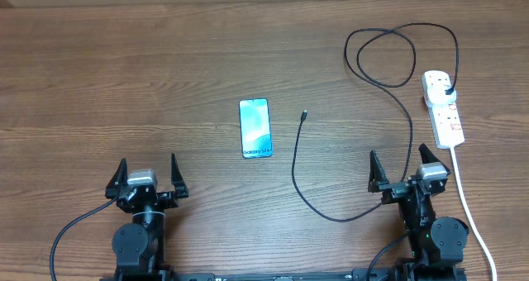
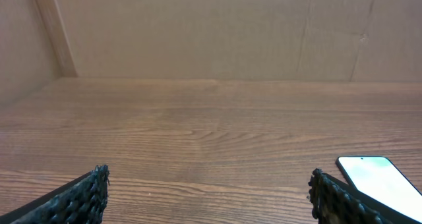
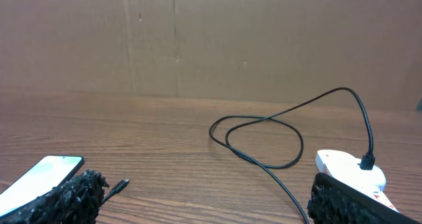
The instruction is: Plug charger to phone and switch on socket
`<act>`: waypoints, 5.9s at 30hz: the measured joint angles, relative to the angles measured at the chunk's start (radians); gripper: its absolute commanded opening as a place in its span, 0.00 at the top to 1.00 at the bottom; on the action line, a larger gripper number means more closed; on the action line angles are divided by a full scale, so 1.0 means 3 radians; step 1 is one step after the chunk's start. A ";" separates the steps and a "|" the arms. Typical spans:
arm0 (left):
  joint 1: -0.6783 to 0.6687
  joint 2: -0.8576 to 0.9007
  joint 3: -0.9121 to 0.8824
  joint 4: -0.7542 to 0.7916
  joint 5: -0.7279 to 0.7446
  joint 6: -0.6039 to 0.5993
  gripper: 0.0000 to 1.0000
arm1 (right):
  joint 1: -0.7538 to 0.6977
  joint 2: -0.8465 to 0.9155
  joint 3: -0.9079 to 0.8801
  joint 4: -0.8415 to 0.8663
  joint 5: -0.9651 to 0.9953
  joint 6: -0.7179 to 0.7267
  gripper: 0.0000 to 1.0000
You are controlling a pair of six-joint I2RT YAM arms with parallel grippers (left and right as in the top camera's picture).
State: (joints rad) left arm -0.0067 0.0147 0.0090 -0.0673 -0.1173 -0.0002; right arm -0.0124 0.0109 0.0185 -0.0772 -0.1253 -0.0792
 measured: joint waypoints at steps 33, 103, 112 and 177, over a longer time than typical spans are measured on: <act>0.0000 0.0000 0.0000 0.0000 0.0000 0.0000 0.00 | 0.0000 0.0000 0.0000 0.0001 -0.0003 0.0001 0.00; -0.1020 0.5029 0.6313 -0.4968 0.0682 -0.1231 0.00 | 0.0000 0.0000 0.0000 -0.0008 0.0008 0.0001 0.00; -0.1134 0.5665 0.6321 -0.4887 0.0872 -0.1596 0.00 | 0.0000 0.0000 0.0000 -0.0006 0.0006 0.0001 0.00; -0.1593 0.6261 0.5287 -0.3132 0.0177 -0.2027 0.00 | 0.0000 0.0000 0.0000 -0.0008 0.0008 0.0001 0.00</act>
State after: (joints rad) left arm -0.4847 1.8931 1.5951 -1.0069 -0.0643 -0.6083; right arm -0.0124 0.0109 0.0185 -0.0795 -0.1230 -0.0788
